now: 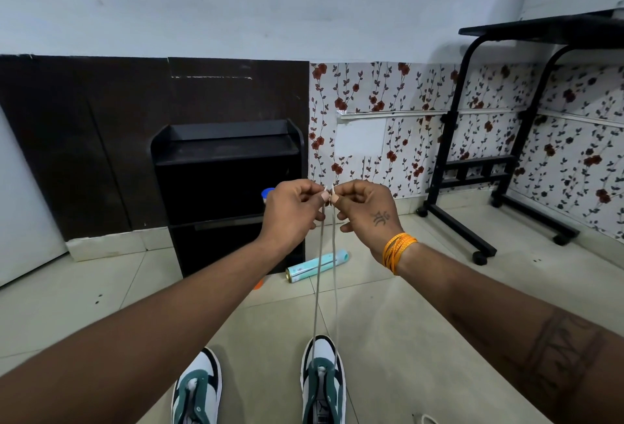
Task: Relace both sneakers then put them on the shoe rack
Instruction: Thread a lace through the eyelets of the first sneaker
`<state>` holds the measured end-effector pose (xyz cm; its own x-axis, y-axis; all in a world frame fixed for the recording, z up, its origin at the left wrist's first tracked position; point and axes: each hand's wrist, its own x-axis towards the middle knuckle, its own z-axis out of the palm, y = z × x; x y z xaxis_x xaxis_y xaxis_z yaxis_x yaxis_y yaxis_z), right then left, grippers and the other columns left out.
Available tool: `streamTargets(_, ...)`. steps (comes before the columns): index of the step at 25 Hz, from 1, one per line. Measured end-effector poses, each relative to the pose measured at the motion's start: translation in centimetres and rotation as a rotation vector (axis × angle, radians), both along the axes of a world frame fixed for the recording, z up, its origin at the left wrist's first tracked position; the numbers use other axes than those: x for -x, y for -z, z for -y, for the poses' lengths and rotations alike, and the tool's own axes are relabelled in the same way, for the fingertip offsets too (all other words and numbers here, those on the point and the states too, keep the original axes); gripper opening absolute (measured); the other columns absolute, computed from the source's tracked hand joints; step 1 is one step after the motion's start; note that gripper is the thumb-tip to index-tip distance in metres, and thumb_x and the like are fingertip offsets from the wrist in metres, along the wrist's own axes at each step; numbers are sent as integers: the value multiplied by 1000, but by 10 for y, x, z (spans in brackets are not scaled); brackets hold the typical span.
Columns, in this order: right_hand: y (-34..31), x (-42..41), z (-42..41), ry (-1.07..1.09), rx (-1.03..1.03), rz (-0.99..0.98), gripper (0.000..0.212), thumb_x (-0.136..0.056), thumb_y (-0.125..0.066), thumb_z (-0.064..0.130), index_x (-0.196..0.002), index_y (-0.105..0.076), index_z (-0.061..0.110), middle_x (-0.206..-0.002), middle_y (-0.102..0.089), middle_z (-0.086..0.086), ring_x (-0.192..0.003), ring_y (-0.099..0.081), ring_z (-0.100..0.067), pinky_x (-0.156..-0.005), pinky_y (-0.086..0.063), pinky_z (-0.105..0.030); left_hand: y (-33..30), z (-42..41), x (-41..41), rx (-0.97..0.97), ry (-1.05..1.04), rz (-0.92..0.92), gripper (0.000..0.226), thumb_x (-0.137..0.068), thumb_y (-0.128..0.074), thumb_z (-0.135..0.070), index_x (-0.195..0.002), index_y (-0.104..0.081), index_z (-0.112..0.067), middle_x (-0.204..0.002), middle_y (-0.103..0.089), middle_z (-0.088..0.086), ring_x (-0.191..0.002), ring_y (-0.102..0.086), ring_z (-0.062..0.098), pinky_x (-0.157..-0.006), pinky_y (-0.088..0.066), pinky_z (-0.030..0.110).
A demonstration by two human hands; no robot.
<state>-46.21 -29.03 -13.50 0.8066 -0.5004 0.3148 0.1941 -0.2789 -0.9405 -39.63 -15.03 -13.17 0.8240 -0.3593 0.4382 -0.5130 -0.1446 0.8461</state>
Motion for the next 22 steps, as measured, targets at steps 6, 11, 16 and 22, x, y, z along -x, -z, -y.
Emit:
streamTargets(6, -2, -1, -1, 6, 2, 4, 11, -93, -77, 21, -100, -75, 13, -92, -73, -12, -70, -66, -13, -57, -57, -26, -2, -1, 1, -2, 11, 28, 7, -98, -73, -18, -99, -79, -15, -79, -77, 1, -72, -76, 17, -63, -65, 40)
streamTargets(11, 5, -3, 4, 10, 26, -9, 2, -95, -74, 16, -96, -75, 16, -90, -73, -6, -71, -69, -16, -57, -58, -27, 7, -3, -3, -17, 27, -29, 9, -100, -70, -15, -104, -76, -10, -84, -78, 4, -73, -78, 16, -68, -66, 42)
streamTargets(16, 46, 4, 18, -31, -10, -105, 2, -94, -73, 12, -95, -74, 10, -88, -75, -12, -72, -75, -23, -60, -62, -33, 49, -8, -13, -177, -20, -6, 6, -97, -73, -17, -94, -77, -13, -78, -77, 1, -70, -76, 12, -70, -66, 42)
streamTargets(22, 138, 15, 26, -70, -75, -249, 4, -92, -69, 5, -93, -73, 5, -87, -76, -14, -65, -72, -25, -62, -62, -40, 149, -16, -19, -483, -93, 5, 5, -88, -79, -25, -82, -79, -26, -68, -74, -10, -69, -73, 11, -74, -61, 38)
